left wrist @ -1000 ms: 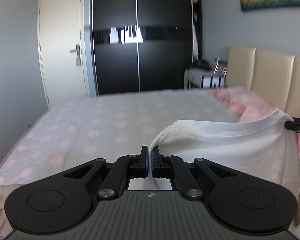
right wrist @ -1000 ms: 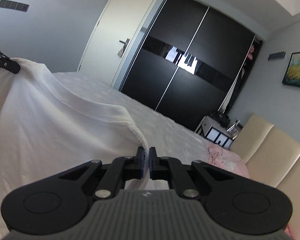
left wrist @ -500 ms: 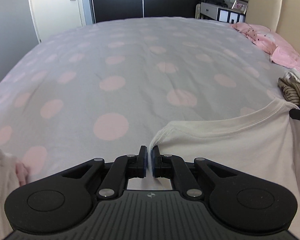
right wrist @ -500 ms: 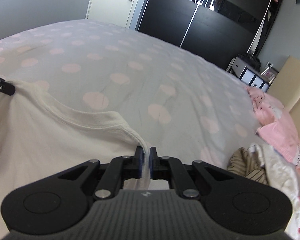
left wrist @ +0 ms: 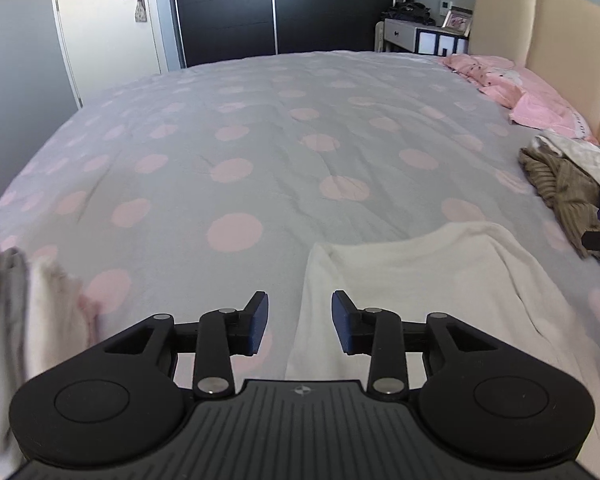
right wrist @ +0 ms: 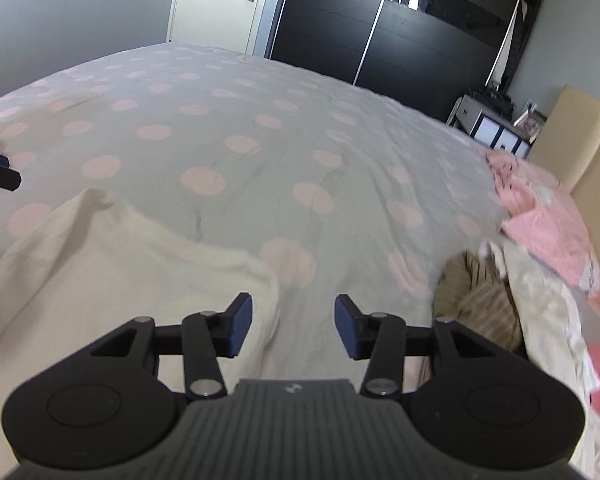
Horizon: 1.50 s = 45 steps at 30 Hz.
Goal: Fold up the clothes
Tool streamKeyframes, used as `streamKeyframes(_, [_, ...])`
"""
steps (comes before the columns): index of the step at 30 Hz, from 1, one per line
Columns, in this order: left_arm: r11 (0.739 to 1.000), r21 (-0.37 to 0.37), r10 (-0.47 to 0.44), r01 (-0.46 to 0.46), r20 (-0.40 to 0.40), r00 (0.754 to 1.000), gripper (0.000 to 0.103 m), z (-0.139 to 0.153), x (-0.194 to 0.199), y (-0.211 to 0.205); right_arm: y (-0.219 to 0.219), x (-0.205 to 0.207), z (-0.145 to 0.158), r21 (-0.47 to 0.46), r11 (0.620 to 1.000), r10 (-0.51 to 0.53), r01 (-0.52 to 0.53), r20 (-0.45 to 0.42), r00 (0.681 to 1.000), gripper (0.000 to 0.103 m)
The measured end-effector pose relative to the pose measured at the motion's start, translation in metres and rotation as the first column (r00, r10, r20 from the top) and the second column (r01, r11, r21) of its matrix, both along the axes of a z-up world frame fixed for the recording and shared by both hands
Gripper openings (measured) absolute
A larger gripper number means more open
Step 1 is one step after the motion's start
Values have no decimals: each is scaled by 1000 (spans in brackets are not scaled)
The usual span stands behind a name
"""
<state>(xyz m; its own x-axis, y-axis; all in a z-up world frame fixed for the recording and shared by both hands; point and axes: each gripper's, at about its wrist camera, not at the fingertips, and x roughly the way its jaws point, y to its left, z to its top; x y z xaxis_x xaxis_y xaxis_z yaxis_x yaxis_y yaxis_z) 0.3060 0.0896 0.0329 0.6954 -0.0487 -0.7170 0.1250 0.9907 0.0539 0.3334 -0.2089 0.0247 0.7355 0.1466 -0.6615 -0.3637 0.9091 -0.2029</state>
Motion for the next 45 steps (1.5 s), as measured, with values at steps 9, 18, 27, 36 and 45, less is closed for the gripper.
streamKeyframes(9, [998,-19,-68,67,-52,996,41,26,-143,-3,-30,-148,5,122,992,-6,22,-129,992,49])
streamKeyframes(18, [989,-13,-145,144,-116,983,42,-4,-259,-20,-27,-267,-15,224,974,23,25,-212,977,48])
streamKeyframes(27, [983,45,-166,178,-189,968,50,-45,-331,-26,-7,-326,-51,261,965,75,5,-295,953,40])
streamKeyframes(36, [954,217,-157,208,-232,960,48,-69,-357,-38,20,-335,-95,228,974,87,11,-414,906,11])
streamKeyframes(45, [998,21,-50,56,-228,972,11,-50,-332,2,-13,-326,-45,243,964,-21,105,-323,946,1])
